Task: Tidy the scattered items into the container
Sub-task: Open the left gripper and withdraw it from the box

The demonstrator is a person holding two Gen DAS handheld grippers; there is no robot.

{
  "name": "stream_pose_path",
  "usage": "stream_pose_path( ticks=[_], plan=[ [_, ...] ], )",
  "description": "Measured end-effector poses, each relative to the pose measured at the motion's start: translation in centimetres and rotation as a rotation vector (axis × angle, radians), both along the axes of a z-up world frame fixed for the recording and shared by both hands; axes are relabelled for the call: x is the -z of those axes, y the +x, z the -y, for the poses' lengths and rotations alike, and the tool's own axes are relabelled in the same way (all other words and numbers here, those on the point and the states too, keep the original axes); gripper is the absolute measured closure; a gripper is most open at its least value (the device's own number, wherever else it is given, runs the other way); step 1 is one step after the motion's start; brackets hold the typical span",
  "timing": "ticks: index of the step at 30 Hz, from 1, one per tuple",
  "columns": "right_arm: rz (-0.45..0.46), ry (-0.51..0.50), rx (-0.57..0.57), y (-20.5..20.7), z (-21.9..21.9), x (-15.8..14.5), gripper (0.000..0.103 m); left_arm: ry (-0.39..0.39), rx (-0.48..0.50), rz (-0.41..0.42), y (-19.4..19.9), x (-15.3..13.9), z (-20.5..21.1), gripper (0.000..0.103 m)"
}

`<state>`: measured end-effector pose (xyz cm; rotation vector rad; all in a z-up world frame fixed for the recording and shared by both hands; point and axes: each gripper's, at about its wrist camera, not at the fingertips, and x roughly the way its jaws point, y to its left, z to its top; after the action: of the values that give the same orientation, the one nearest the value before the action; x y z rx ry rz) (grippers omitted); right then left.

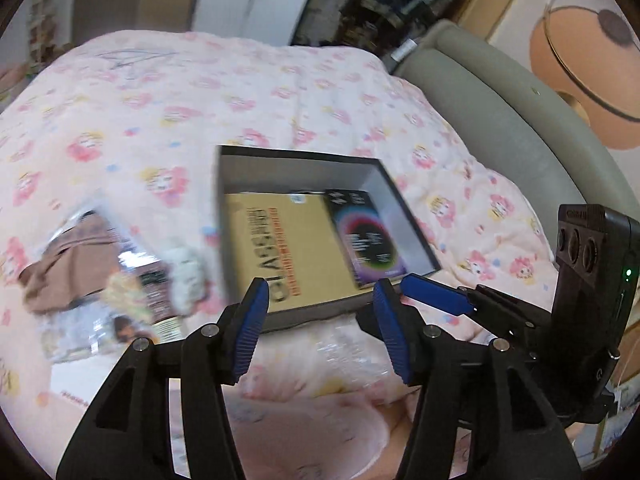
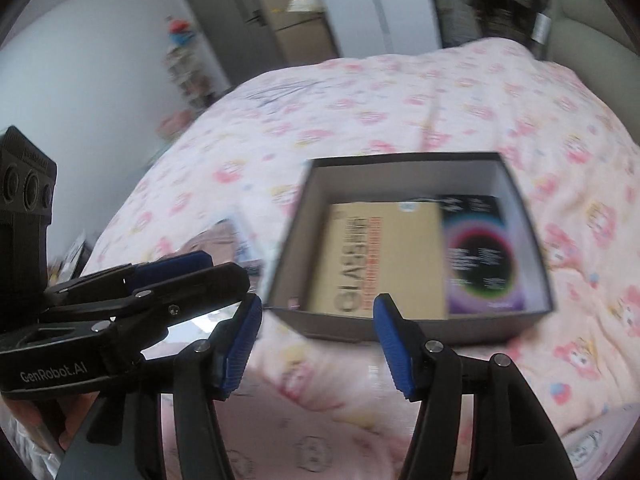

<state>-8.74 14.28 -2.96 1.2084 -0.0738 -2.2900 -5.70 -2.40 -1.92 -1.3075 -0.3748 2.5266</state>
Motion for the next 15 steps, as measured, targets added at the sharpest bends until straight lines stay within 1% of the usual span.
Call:
stream_pose_path(
  ticks=[3, 5, 8, 11, 15],
  plan=[
    [-0.006, 0.024, -0.076, 1.0, 3.9, 0.2, 0.048, 0.012, -0.063, 0.009, 1.1, 0.9, 2.6, 0.046],
    [-0.003, 0.040, -0.120, 1.4, 6.5, 0.7, 0.048, 0.019, -0.104, 0.021, 0.9, 1.6, 4.0, 0.046],
    [0.009, 0.051, -0.178, 2.0, 9.7, 1.6, 0.048, 0.033, -0.167, 0.033, 1.7, 2.6, 7.1, 0.046],
    [0.012, 0.084, -0.214, 2.0, 12.3, 2.5, 0.049, 0.051, -0.235, 0.043, 2.3, 3.8, 10.2, 0.046],
    [0.015, 0.133, -0.247, 1.5, 14.9, 3.9, 0.049, 0.097, -0.317, 0.078, 3.0, 6.3, 13.2, 0.046]
  ],
)
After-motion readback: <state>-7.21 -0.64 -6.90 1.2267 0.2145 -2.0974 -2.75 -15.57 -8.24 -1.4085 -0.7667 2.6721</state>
